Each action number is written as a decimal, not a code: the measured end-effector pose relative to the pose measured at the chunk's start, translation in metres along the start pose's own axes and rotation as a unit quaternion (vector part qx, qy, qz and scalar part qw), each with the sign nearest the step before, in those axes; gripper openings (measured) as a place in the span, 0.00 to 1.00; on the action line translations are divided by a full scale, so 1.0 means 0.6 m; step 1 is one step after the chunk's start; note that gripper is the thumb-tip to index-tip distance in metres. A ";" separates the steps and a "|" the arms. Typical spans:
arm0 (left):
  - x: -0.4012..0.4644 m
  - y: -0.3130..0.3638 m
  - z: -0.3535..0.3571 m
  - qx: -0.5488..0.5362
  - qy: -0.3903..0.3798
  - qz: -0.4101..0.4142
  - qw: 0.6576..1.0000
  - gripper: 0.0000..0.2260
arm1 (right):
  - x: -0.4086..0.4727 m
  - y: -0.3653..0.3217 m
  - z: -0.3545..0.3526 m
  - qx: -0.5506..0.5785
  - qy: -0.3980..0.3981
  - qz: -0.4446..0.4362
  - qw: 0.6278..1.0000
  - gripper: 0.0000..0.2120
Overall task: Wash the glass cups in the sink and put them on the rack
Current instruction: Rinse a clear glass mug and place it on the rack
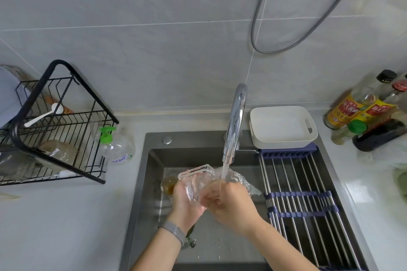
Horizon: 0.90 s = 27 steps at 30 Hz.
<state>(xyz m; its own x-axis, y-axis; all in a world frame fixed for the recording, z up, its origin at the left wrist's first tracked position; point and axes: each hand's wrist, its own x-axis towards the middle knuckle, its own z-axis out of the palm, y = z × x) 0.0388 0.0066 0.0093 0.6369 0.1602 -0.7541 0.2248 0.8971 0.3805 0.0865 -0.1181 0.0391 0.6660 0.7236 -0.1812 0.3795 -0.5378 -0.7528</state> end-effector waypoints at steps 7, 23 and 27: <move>-0.007 0.018 0.006 0.055 -0.002 -0.132 0.990 0.25 | -0.003 0.053 -0.047 -0.177 -0.013 -0.223 0.958 0.07; -0.018 0.014 0.016 0.059 -0.058 -0.042 0.996 0.21 | 0.023 0.011 -0.041 -0.134 0.072 -0.246 0.957 0.14; -0.020 0.021 0.015 0.007 -0.076 -0.096 0.993 0.19 | 0.029 0.018 -0.047 -0.169 0.068 -0.320 0.930 0.11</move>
<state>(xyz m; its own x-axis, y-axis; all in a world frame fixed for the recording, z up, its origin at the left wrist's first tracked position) 0.0407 0.0121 0.0276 0.6849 -0.0771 -0.7245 0.3619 0.8990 0.2465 0.1200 -0.1236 0.0458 0.3012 0.8932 0.3338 0.8907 -0.1385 -0.4330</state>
